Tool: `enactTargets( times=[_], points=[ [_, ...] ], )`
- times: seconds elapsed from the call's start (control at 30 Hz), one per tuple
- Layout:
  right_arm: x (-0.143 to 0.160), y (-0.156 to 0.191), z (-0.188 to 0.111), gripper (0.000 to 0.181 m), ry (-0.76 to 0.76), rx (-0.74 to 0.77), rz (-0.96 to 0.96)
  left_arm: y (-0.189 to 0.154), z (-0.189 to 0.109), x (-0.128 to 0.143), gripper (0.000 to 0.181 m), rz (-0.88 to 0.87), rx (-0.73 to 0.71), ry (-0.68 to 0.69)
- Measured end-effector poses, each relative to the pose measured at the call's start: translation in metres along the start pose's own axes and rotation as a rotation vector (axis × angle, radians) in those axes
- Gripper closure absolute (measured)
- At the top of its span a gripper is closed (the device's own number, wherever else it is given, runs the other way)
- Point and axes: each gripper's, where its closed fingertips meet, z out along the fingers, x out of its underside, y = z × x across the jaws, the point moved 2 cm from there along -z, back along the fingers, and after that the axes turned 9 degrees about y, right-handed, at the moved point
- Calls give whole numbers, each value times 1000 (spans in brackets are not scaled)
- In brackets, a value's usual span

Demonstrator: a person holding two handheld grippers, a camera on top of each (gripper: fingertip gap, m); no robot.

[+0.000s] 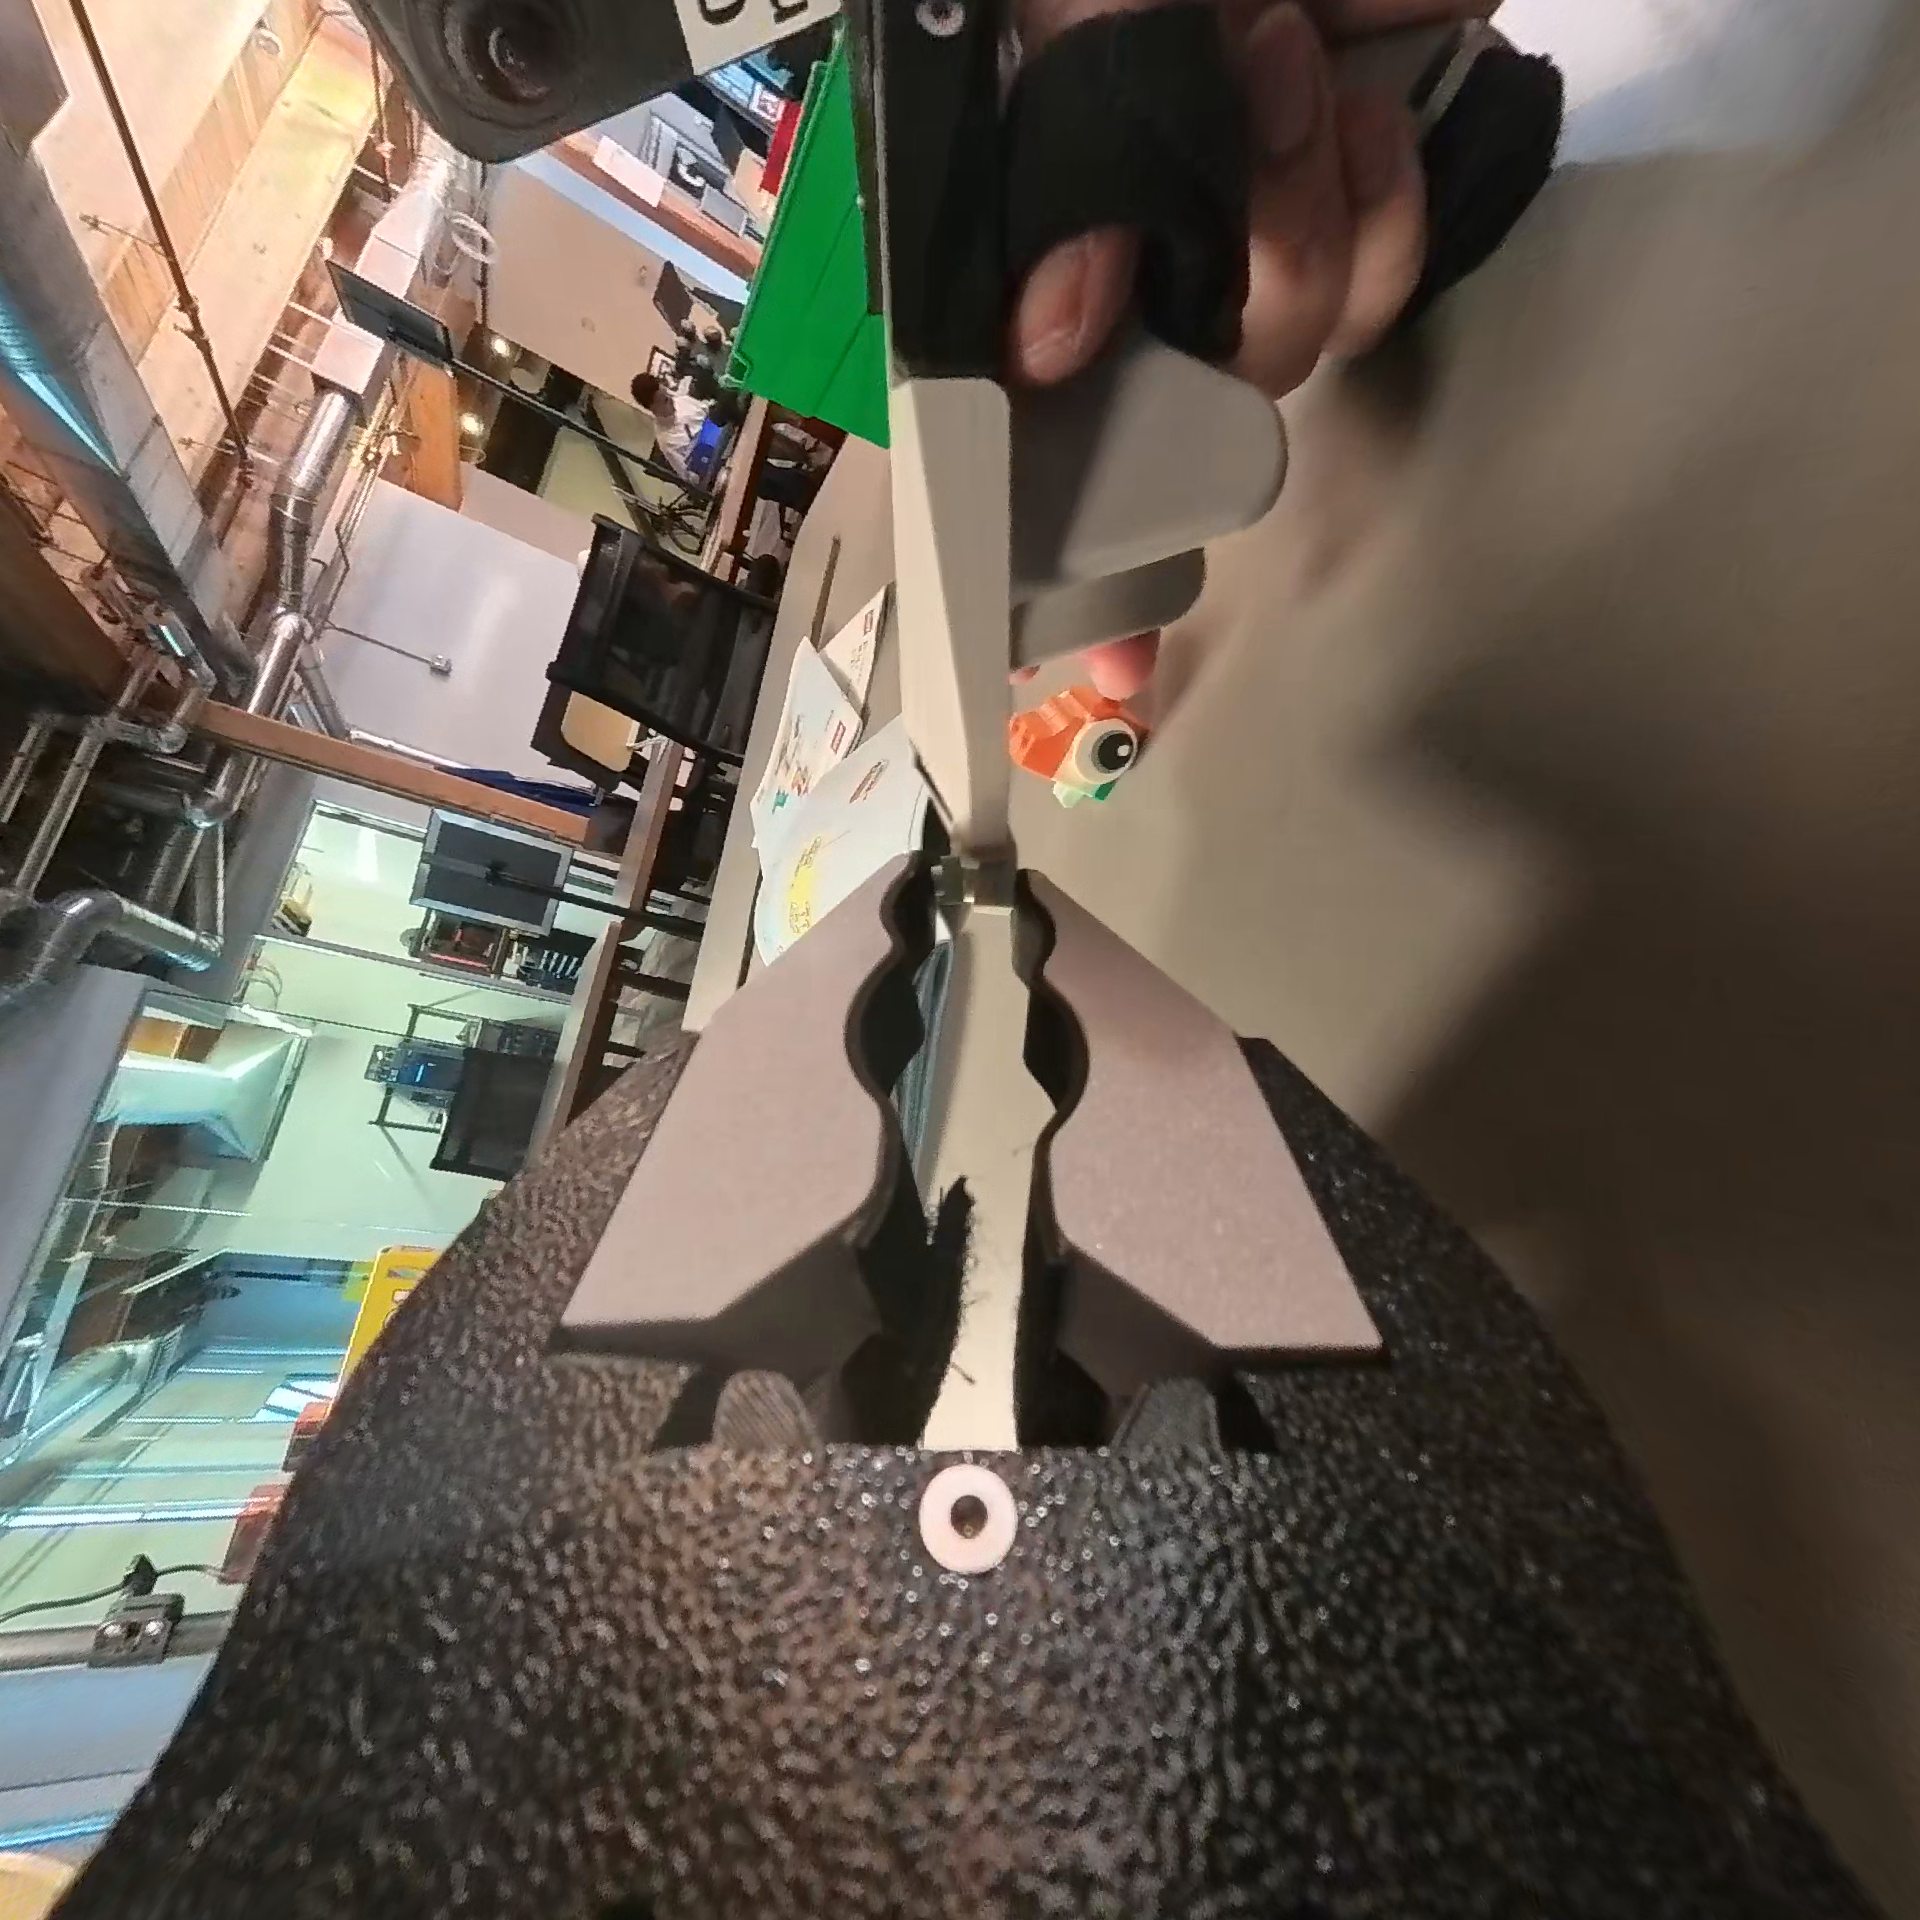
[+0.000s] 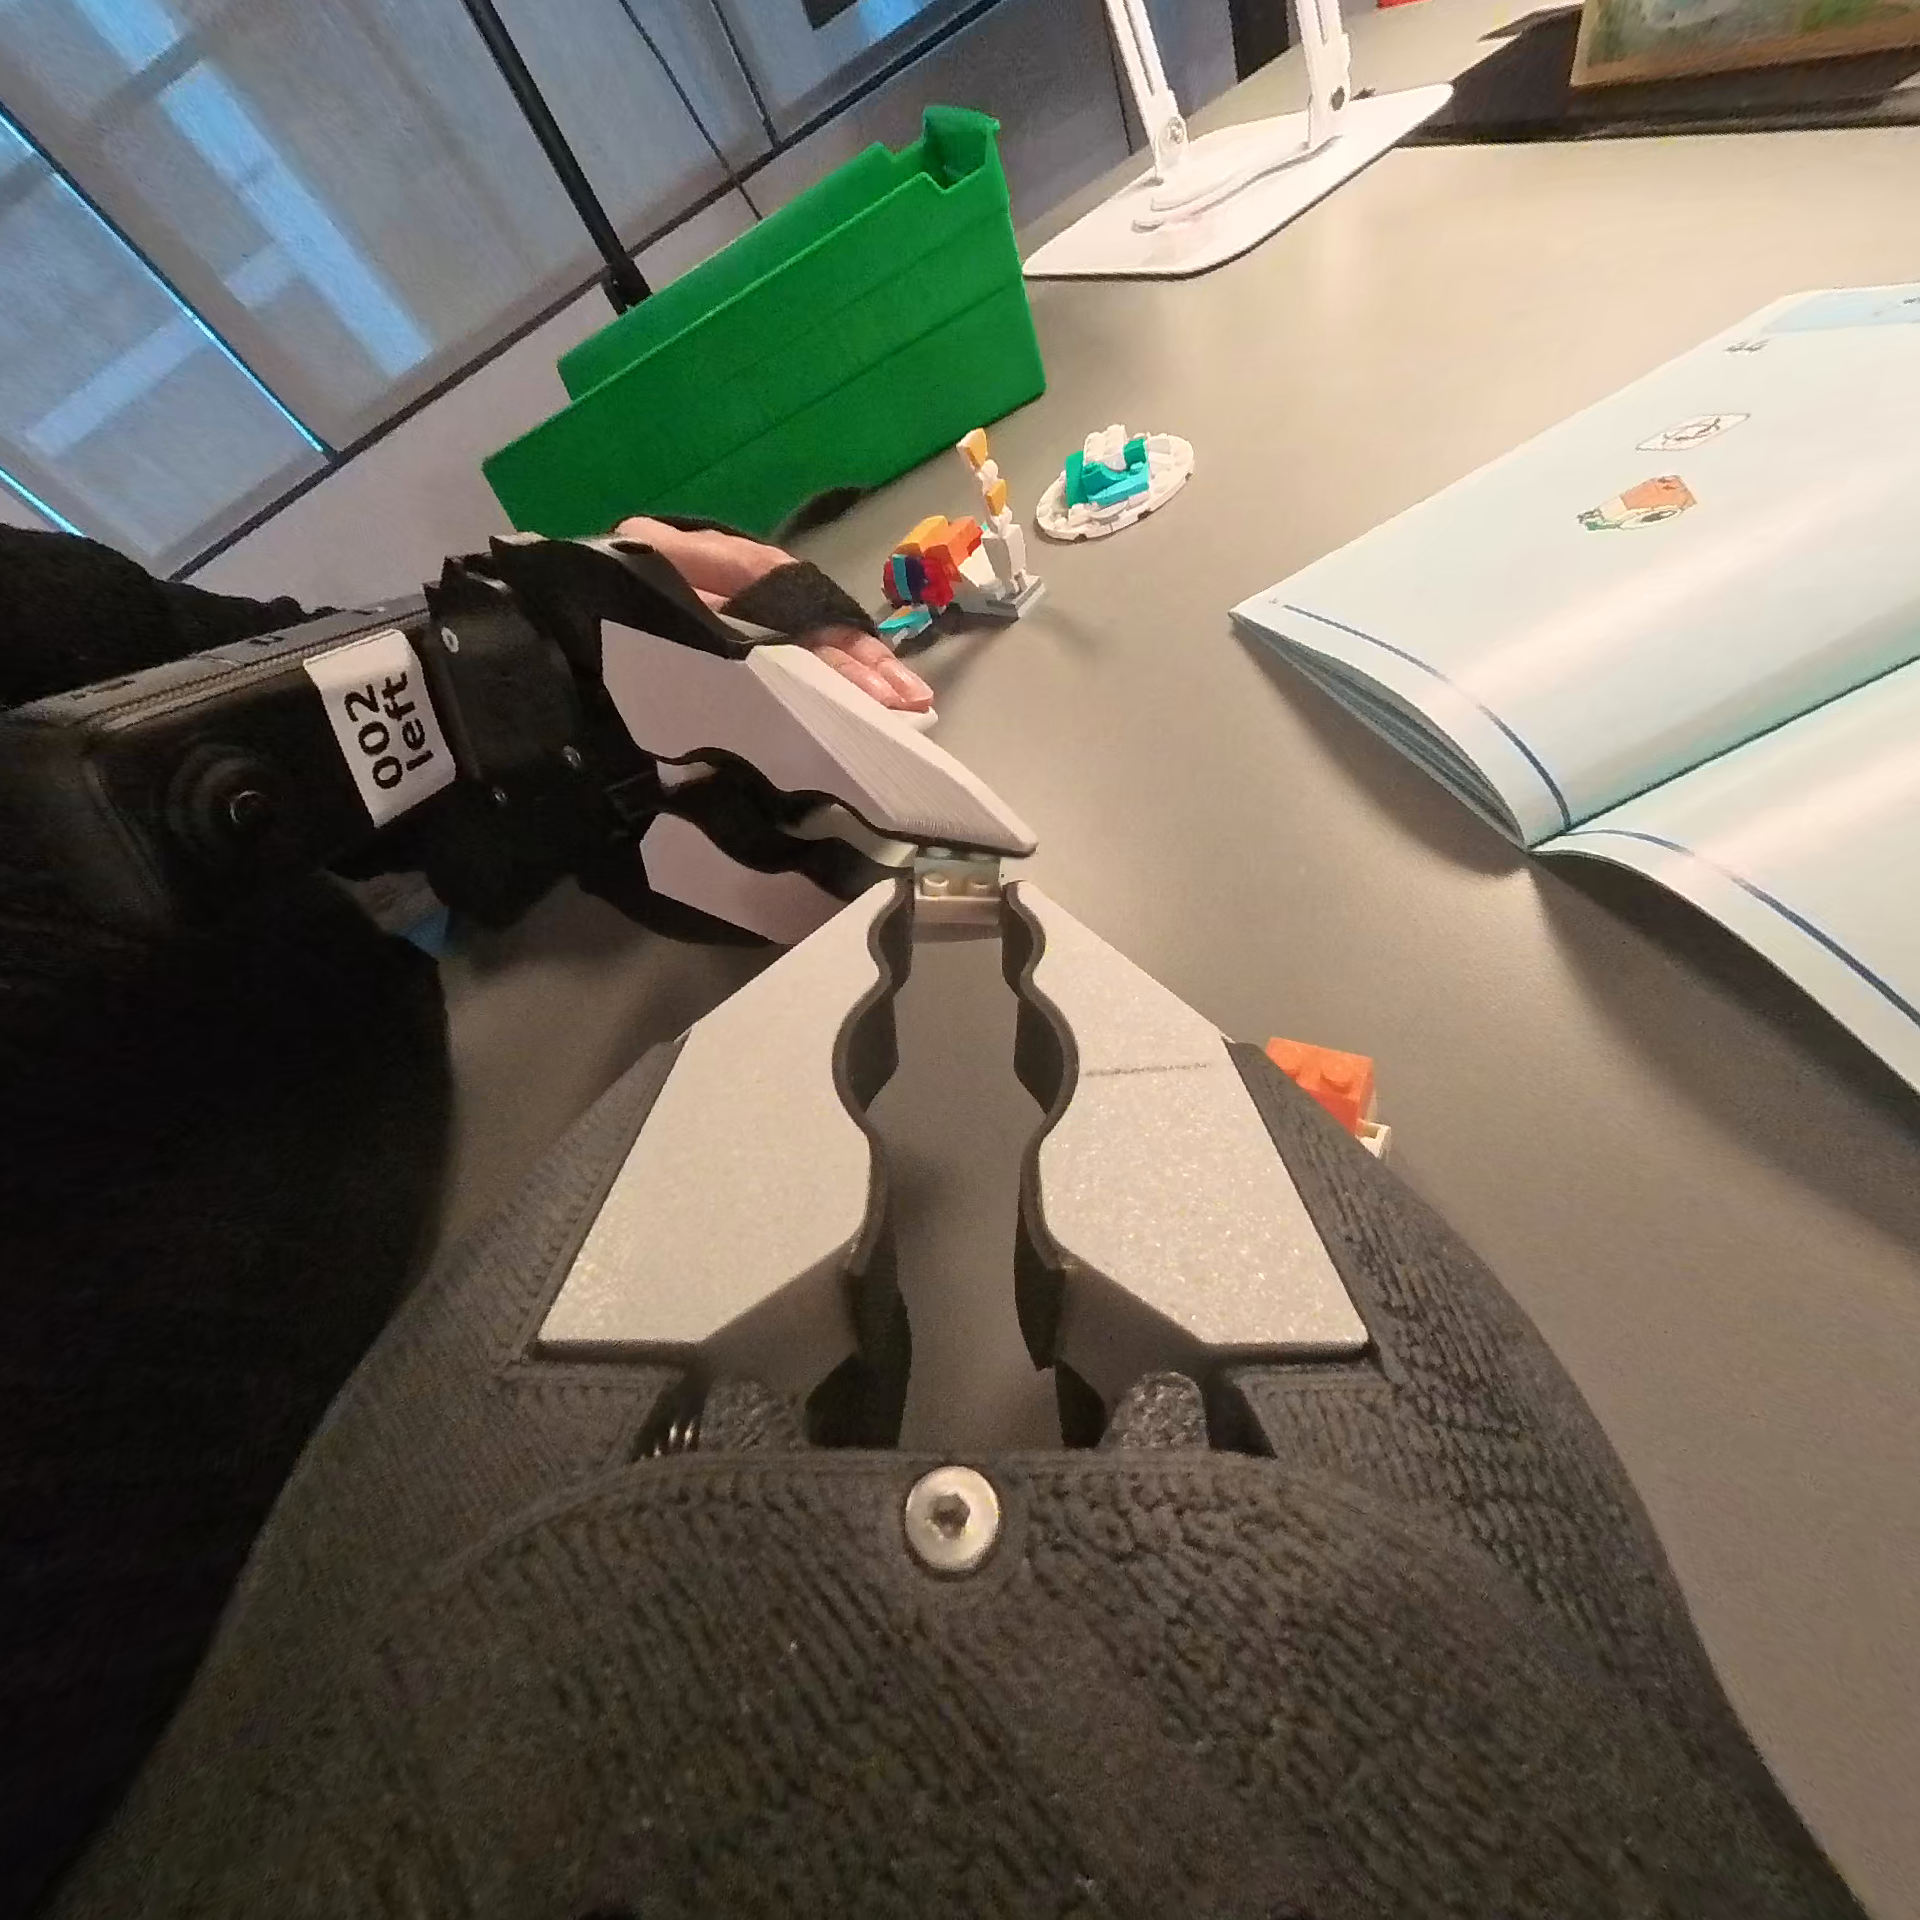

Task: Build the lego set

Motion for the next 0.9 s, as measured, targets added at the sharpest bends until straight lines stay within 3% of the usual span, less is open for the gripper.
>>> enactTargets(
  times=[0.47, 0.9],
  points=[
    [-8, 0, -2, 167, -64, -12, 20, 10, -2, 0, 170, 101, -129, 19],
    [-6, 1, -1, 167, -53, -4, 8, 9, -3, -1, 171, 193, -131, 15]
  ],
)
